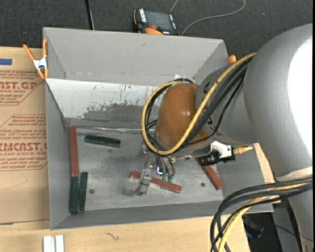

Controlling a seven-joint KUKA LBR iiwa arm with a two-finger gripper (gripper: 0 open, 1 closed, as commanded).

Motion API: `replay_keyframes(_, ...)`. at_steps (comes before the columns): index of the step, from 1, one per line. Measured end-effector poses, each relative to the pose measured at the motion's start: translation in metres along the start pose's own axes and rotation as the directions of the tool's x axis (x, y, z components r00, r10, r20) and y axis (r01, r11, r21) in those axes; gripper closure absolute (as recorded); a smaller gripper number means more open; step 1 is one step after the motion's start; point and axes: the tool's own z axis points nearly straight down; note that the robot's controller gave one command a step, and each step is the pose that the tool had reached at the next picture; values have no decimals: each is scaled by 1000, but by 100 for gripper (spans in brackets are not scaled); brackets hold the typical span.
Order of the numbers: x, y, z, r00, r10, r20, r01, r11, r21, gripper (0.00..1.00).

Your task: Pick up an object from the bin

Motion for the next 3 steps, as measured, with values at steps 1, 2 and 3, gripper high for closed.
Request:
replay_keyframes(1,3,-38,27,996,-84,1,84,996,1,0)
replay_keyframes(2,3,-36,25,996,-85,4,85,996,-2,100)
replay_keyframes(3,-21,-56,-144,997,-71,14,71,997,-4,100)
